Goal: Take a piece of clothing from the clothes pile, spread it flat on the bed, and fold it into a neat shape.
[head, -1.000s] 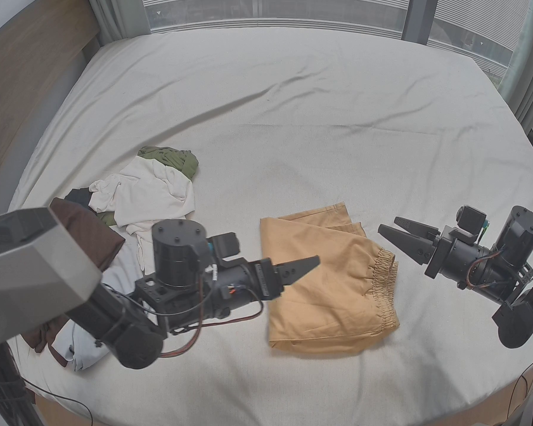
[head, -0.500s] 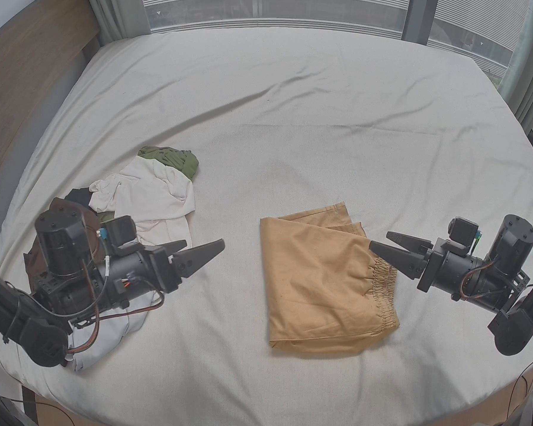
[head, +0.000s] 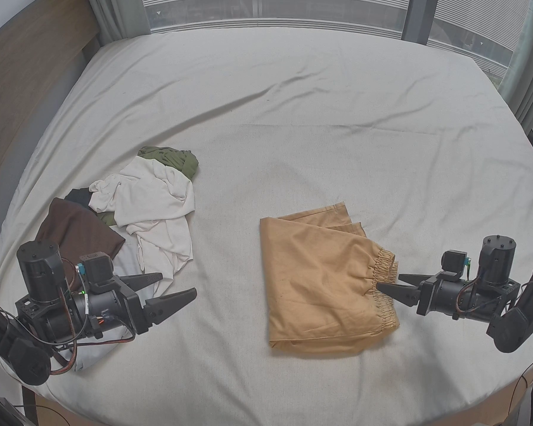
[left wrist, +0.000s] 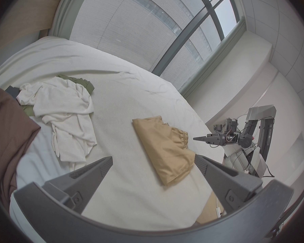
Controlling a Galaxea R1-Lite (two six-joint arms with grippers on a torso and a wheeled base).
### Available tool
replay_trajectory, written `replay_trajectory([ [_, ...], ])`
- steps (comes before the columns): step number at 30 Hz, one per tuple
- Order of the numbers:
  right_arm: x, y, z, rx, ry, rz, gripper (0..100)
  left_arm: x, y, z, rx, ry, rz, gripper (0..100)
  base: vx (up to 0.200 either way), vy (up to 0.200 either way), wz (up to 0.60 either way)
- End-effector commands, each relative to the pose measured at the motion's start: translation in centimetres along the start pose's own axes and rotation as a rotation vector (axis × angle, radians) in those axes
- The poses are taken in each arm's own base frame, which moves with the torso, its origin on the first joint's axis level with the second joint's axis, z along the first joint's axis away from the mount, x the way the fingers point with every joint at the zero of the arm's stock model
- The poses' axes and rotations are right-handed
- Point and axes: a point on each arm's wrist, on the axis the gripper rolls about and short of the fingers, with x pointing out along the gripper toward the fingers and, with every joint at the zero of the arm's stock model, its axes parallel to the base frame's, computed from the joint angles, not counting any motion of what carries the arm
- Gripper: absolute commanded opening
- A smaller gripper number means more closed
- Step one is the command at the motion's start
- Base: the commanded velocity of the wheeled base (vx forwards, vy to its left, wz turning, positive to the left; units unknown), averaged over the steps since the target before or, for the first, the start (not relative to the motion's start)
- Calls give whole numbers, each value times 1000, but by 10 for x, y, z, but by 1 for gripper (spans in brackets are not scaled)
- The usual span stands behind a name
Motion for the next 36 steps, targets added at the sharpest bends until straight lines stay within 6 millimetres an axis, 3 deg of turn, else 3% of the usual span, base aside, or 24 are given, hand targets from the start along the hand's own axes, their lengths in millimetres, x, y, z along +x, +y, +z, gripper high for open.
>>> replay_trajectory([
  [1, 5, -21, -17, 40, 65, -54, 100, 3, 2, -7, 7, 31, 1, 100, 0, 0, 0],
  [9, 22, -36, -43, 89, 147, -99, 100, 5, 4, -8, 18, 29, 0, 100, 0, 0, 0],
  [16, 33, -37, -56, 117, 172, -81, 100, 5, 3, -7, 22, 21, -4, 100, 0, 0, 0],
  [25, 56, -17, -57, 263, 131, 20, 100, 7, 4, -9, 20, 30, -5, 100, 0, 0, 0],
  [36, 77, -13, -57, 290, 97, 73, 100, 8, 2, -10, 19, 35, -13, 100, 0, 0, 0],
])
